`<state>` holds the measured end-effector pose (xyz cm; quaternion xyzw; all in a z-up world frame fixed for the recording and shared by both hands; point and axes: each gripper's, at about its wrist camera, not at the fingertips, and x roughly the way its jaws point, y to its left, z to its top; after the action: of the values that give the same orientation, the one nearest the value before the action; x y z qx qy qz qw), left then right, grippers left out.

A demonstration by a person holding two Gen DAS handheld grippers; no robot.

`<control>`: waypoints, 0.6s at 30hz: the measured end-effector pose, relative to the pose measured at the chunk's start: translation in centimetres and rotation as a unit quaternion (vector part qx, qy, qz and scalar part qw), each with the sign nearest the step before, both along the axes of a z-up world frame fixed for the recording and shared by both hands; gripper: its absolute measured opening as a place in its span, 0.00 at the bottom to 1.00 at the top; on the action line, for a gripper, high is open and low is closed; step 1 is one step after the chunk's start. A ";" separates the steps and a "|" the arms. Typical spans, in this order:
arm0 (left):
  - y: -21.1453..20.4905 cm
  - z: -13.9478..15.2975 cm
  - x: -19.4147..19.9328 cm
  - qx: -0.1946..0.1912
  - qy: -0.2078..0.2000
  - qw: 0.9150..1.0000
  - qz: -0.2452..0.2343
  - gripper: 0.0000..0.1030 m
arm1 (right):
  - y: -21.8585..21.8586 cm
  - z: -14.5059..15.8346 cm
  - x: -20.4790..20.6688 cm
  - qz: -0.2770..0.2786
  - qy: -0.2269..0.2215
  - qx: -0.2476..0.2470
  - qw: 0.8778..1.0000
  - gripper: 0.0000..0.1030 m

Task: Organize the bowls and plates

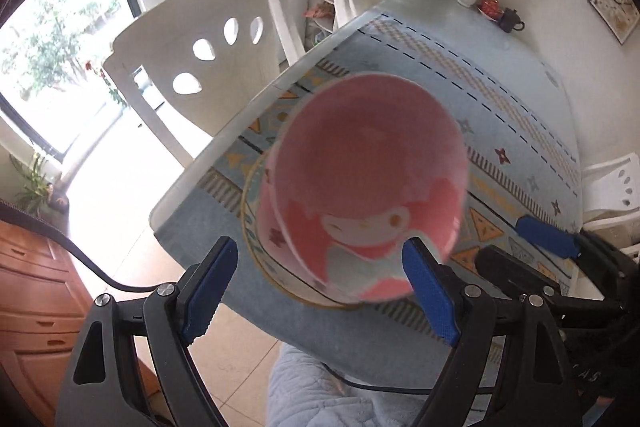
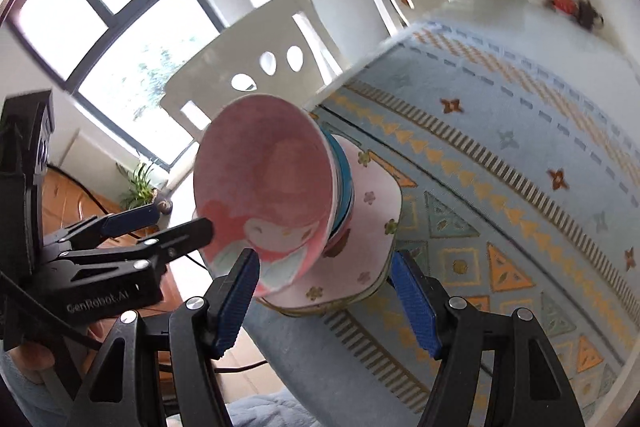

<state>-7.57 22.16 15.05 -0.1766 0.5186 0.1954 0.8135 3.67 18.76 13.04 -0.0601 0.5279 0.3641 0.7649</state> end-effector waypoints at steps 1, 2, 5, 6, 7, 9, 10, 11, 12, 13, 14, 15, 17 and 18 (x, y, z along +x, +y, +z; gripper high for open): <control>-0.7 0.1 -0.1 0.006 0.003 1.000 0.002 0.81 | -0.4 0.4 -0.5 0.003 -0.015 -0.004 1.000 0.65; -1.4 0.2 -0.2 0.009 0.003 1.000 0.002 0.81 | -0.9 0.6 -0.9 0.004 -0.026 -0.007 1.000 0.65; -3.3 0.5 -0.7 0.009 -0.010 1.000 0.010 0.81 | -2.2 0.9 -1.6 0.008 -0.035 -0.005 0.999 0.65; -3.8 0.5 -0.8 0.007 -0.015 1.000 0.015 0.81 | -2.8 0.9 -1.7 0.007 -0.035 -0.003 0.999 0.65; -4.2 0.5 -1.0 0.002 -0.020 1.000 0.020 0.81 | -3.5 1.0 -1.8 0.004 -0.035 0.000 0.999 0.65; -4.7 0.4 -1.3 -0.010 -0.027 0.999 0.030 0.81 | -4.6 1.0 -1.9 -0.001 -0.031 0.007 0.999 0.65; -4.9 0.4 -1.5 -0.013 -0.028 0.999 0.034 0.81 | -5.1 0.9 -1.9 -0.002 -0.028 0.013 1.000 0.65; -5.2 0.4 -1.6 -0.013 -0.028 0.999 0.038 0.81 | -5.4 0.9 -2.0 -0.002 -0.027 0.017 0.999 0.65; -5.6 0.4 -1.7 -0.010 -0.027 0.999 0.041 0.81 | -5.6 0.9 -2.1 0.000 -0.027 0.021 0.999 0.65; -5.9 0.4 -1.8 -0.005 -0.026 0.999 0.045 0.81 | -5.9 1.0 -2.2 0.002 -0.028 0.024 0.999 0.65; -6.1 0.4 -1.9 -0.001 -0.026 0.998 0.050 0.81 | -6.1 1.0 -2.4 0.003 -0.029 0.027 0.999 0.65; -6.2 0.4 -2.0 -0.002 -0.028 0.998 0.054 0.81 | -6.2 1.0 -2.5 0.003 -0.029 0.030 0.999 0.65; -6.4 0.3 -2.2 -0.010 -0.033 0.998 0.062 0.81 | -6.6 0.8 -2.6 -0.001 -0.023 0.037 0.999 0.65; -6.5 0.3 -2.3 -0.015 -0.035 0.997 0.064 0.81 | -6.8 0.7 -2.6 -0.003 -0.018 0.040 0.999 0.65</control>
<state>-9.86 15.69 15.33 -0.2283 0.4799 0.2329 0.8144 1.11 11.98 13.74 -0.0342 0.4995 0.3811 0.7772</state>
